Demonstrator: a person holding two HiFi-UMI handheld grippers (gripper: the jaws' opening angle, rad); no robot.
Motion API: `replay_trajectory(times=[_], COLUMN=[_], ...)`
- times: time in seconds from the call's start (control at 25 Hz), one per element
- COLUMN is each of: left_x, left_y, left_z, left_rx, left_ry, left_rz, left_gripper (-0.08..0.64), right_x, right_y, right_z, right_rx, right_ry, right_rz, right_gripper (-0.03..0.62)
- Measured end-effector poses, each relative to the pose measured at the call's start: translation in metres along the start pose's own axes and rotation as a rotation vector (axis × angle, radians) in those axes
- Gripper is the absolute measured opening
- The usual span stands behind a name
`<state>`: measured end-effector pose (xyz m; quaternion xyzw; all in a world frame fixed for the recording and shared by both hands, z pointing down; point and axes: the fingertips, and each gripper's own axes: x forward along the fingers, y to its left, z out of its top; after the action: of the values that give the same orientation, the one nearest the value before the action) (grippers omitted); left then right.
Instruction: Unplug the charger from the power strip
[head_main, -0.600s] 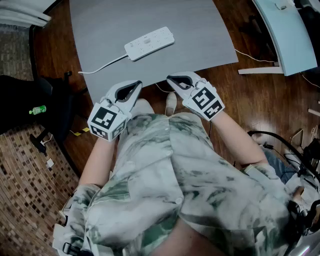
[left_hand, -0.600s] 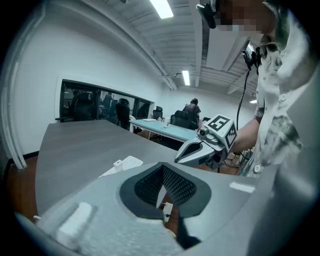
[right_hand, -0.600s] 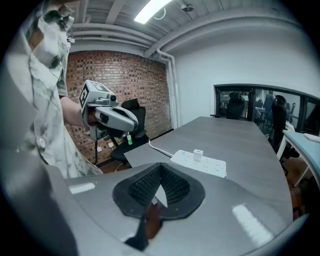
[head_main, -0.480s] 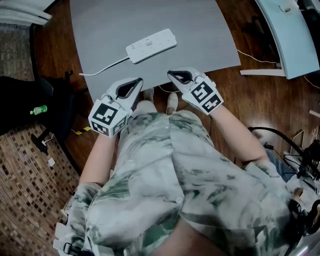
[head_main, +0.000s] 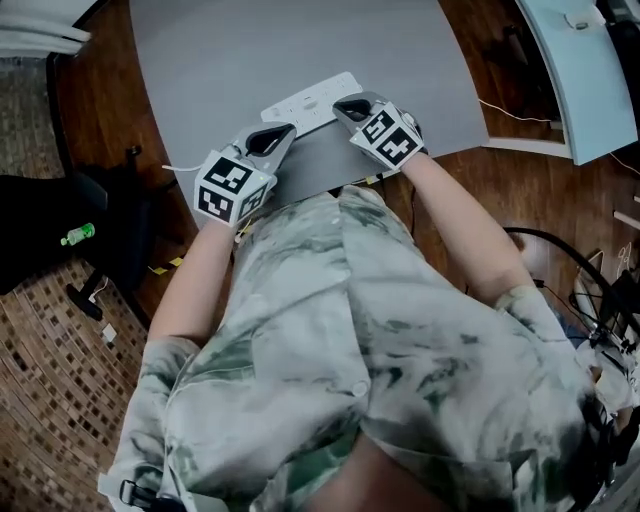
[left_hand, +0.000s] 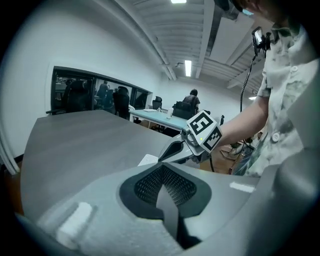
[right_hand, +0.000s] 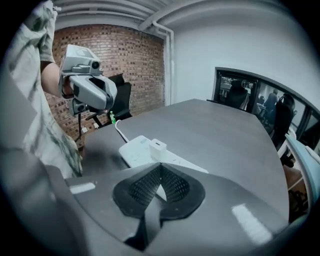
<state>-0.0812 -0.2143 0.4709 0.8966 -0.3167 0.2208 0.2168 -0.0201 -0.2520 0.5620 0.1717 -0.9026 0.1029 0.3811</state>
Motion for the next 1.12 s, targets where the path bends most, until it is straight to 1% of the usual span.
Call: replay_trajectory(times=[0.2,0.28,0.4,0.56,0.76,0.84,0.96,1.12], left_x=[0.028,0.039,0.056,0.08,0.1,0.104,0.108,0.109], left_y=[0.019,0.026,0.036,0.041,0.042,0.043,0.043,0.04], left_z=[-0.011,-0.016,-0.02,-0.029,-0.04,-0.047,-0.048,-0.047], left_rx=[0.036,0.051,0.094,0.148,0.24,0.244,0.236,0.304], left_ry=[0.069,0.093,0.118,0.168,0.223,0.25,0.259,0.279], left_rz=[-0.031,-0.036,-0.029,-0.04,-0.054,-0.061,-0.07,-0.071], left_gripper=[0.005,0.059,0.093,0.133,0.133,0.132,0.122,0.107], right_x=[0.027,0.033,0.034,0.033,0.033,0.031,0.029,0.028], right_y=[-0.011,-0.011,-0.01,-0.009,-0.008,-0.007,-0.006,-0.007], right_z=[-0.013,-0.015,-0.018,-0.02,-0.015,-0.013,-0.011,-0.011], right_rx=[-0.012,-0.023,-0.032,-0.043,-0.02,-0.001,0.017,0.037], right_ry=[0.076,0.091,0.099,0.089,0.08,0.081,0.087,0.097], right_rz=[0.018,0.024,0.023,0.014,0.035,0.042,0.039,0.047], right_gripper=[0.006,0.006,0.006,0.006,0.006,0.006,0.006,0.006])
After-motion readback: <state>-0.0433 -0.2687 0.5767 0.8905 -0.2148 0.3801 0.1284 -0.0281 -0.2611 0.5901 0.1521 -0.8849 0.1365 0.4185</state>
